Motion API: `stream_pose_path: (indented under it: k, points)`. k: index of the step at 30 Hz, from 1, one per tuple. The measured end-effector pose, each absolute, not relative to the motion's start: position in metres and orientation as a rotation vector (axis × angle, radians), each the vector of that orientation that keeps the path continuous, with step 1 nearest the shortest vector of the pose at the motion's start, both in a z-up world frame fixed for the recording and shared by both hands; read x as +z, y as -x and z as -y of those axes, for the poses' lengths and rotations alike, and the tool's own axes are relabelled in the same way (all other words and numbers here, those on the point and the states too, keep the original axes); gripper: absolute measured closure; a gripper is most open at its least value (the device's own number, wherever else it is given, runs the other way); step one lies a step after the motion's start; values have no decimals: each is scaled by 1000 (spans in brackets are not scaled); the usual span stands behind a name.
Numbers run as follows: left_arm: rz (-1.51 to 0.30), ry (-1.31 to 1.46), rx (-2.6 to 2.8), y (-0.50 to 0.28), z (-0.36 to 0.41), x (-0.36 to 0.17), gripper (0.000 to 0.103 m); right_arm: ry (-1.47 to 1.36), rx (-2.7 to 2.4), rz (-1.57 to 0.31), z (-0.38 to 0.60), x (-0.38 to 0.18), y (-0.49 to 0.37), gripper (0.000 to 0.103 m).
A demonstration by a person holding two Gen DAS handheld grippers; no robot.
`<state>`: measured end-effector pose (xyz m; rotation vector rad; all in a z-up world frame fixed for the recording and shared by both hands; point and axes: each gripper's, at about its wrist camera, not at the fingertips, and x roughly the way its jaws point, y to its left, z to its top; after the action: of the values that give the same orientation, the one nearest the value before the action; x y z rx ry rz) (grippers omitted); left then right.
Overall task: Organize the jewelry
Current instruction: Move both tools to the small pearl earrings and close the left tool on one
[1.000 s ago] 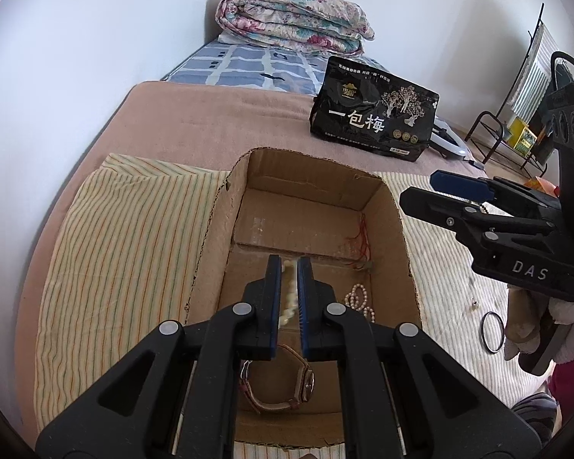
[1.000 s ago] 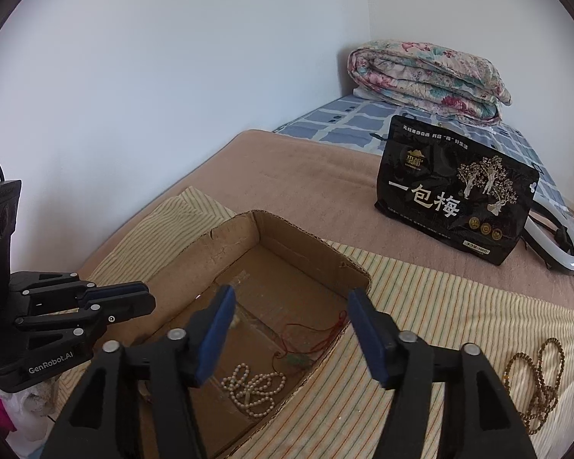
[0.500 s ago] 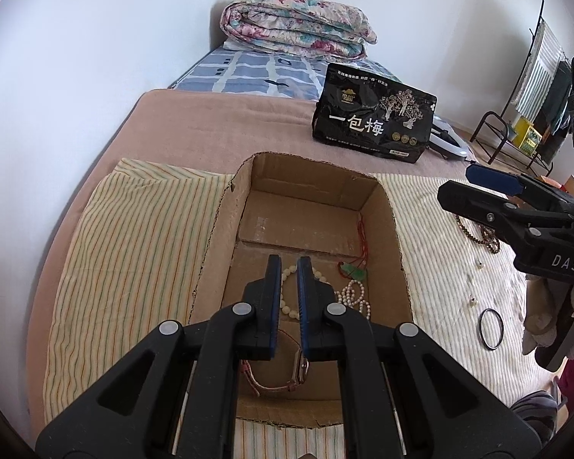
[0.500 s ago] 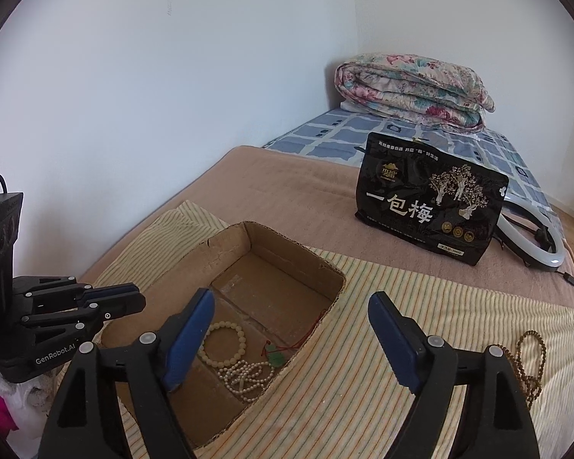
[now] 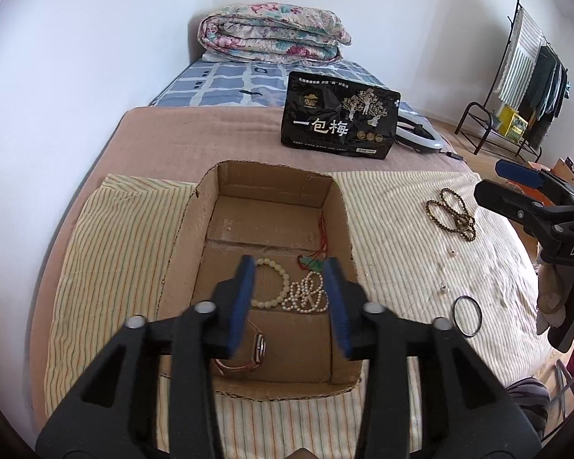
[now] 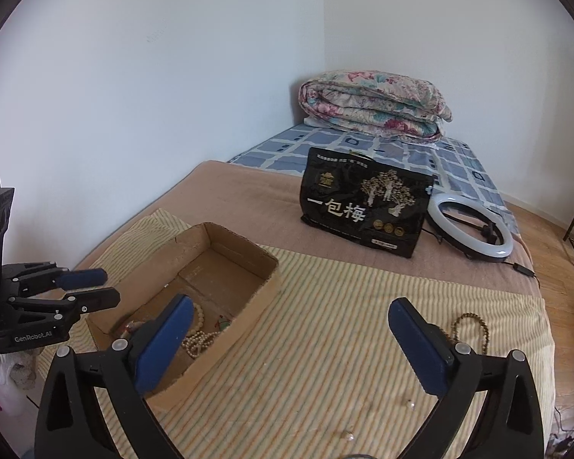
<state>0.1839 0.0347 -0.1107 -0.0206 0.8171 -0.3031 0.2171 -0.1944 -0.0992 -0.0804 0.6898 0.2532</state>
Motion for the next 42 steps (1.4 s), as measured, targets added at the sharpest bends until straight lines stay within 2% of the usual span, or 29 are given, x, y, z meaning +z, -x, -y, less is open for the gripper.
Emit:
stream_pose_path:
  k: [1,12,24,30,32,34,36,39,42]
  points:
    - [-801,21,-307,-180,-31,-108,48,85,236,-692,201,-99,-213,0]
    - [-789,-57,-406,-158,28,-102,48,71,87,-717,289,-107,-168,0]
    - [-838,-120,-538,-148,99,-127,48,12,12,-764,352,-137,-152,1]
    - [-870,-130,-588,-149,129,-146,48,16,46,-794,355,-157,-160,11]
    - [-880,-127,-605,-151,137,-152,52,19,54,-806,355,-165,-164,15]
    - [-900,-135,-618,-155,146,-159,62,8,68,-818,355,-173,-168,18]
    - [-911,-146,-632,-157,155,-166,67,2,85,-826,353,-180,-172,22]
    - [-934,-149,-659,-161,167,-177,77,5,107,-850,351,-193,-181,32]
    - [-955,-155,-679,-165,178,-186,81,14,127,-878,348,-204,-188,41]
